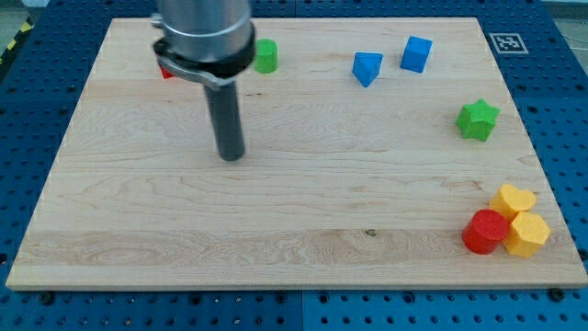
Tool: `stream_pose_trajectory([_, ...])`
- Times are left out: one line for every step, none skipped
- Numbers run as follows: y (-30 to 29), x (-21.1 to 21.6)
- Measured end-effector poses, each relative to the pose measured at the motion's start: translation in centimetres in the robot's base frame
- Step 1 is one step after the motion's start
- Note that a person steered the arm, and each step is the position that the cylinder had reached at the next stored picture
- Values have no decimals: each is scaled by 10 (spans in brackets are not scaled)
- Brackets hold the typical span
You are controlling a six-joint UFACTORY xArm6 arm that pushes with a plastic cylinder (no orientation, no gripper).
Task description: Move your towards the red star
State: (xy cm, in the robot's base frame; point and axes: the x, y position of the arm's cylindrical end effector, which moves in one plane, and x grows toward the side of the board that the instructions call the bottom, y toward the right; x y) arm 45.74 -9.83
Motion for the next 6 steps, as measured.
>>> stream_pose_trajectory([-36, -22])
stream_pose_trajectory([-61, -47])
stream_pose_trajectory([-93, -73])
stream_pose_trajectory([-125, -100])
stream_pose_trajectory([-151, -137])
stream_pose_trajectory([-169, -170])
